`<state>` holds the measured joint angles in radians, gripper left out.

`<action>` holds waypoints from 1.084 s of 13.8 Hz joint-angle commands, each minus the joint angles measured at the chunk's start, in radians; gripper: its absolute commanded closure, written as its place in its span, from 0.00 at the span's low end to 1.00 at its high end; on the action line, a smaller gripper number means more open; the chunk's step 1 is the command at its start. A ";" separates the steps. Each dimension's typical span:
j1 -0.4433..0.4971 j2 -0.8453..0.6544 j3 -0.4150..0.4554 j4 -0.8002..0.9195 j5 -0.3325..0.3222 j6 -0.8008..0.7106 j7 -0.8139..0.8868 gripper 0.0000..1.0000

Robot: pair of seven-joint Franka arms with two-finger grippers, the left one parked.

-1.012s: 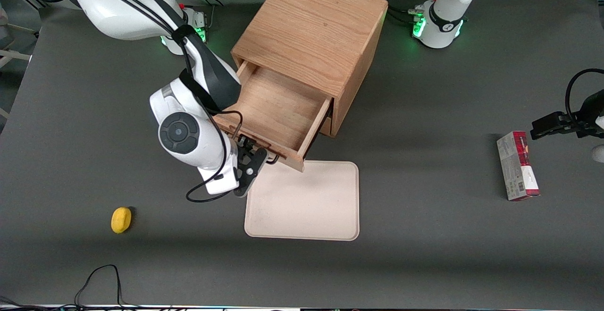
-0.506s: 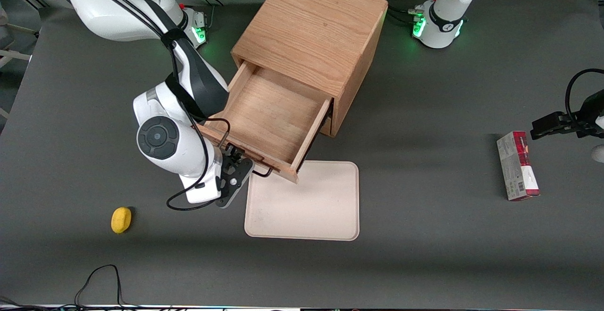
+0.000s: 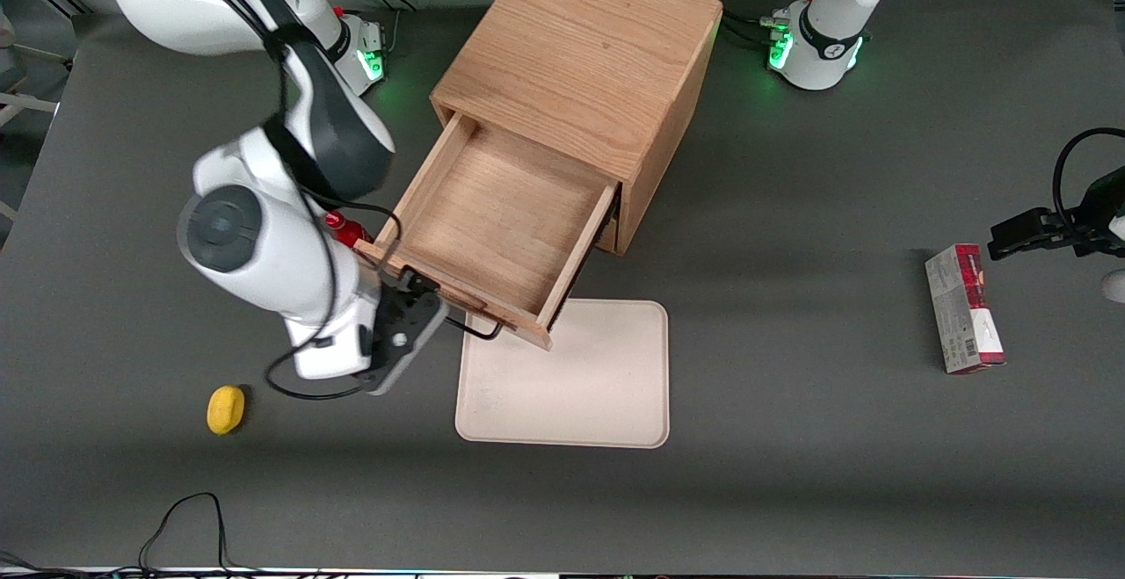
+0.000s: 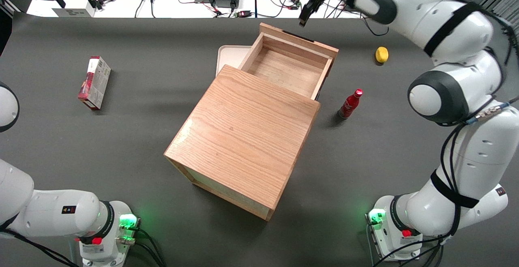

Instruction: Open upper drawer

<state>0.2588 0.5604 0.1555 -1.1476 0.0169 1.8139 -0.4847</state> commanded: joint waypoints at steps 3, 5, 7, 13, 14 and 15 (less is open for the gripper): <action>0.003 -0.261 -0.291 -0.211 0.118 -0.116 0.014 0.00; 0.005 -0.380 -0.355 -0.355 0.123 -0.111 0.195 0.00; 0.004 -0.460 -0.382 -0.432 0.066 -0.119 0.329 0.00; 0.002 -0.671 -0.379 -0.580 -0.061 -0.150 0.360 0.00; 0.000 -0.665 -0.378 -0.575 -0.060 -0.145 0.362 0.00; 0.000 -0.653 -0.378 -0.554 -0.058 -0.143 0.364 0.00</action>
<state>0.2504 -0.0905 -0.2266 -1.6923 -0.0228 1.6530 -0.1575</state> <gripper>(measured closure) 0.000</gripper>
